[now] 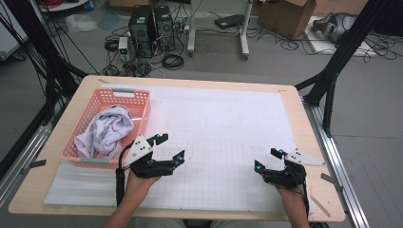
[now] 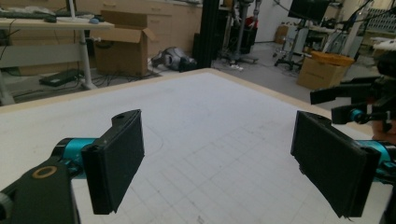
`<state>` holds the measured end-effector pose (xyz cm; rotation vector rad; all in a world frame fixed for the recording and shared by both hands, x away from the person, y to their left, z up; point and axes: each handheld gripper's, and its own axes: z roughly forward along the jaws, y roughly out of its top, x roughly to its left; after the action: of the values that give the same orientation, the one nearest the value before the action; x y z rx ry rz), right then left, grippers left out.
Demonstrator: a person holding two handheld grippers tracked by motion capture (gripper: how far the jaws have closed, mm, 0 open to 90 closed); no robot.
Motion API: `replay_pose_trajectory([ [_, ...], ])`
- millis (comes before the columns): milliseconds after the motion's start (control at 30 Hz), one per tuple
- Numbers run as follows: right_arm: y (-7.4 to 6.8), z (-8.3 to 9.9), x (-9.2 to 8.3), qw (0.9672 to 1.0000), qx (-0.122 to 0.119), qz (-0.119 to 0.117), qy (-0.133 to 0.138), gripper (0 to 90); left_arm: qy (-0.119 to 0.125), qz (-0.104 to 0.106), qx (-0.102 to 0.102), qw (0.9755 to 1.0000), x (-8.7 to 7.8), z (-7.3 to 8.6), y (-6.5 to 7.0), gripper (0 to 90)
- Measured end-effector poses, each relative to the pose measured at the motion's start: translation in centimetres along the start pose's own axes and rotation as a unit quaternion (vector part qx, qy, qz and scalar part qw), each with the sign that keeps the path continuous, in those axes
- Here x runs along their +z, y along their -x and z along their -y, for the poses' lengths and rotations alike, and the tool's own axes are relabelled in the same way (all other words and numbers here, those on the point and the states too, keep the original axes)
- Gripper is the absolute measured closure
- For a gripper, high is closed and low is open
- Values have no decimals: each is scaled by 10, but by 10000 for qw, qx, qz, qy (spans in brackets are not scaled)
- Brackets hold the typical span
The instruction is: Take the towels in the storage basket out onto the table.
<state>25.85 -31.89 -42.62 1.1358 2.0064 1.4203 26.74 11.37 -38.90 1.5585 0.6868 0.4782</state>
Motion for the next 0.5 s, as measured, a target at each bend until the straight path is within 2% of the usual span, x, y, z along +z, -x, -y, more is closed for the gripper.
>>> replay_pose_trajectory([
  [133,3,1,1,9999,90,59,-73,145,-6,32,110,9999,1,-10,-1,176],
  [200,3,2,1,9999,138,60,-85,145,-8,38,87,10000,0,-14,-3,178],
  [233,4,2,0,9999,98,67,-65,145,16,5,11,10000,-2,-17,-6,178],
  [500,3,3,-1,9999,93,28,-48,145,0,-239,-57,9997,-11,-19,-17,178],
])
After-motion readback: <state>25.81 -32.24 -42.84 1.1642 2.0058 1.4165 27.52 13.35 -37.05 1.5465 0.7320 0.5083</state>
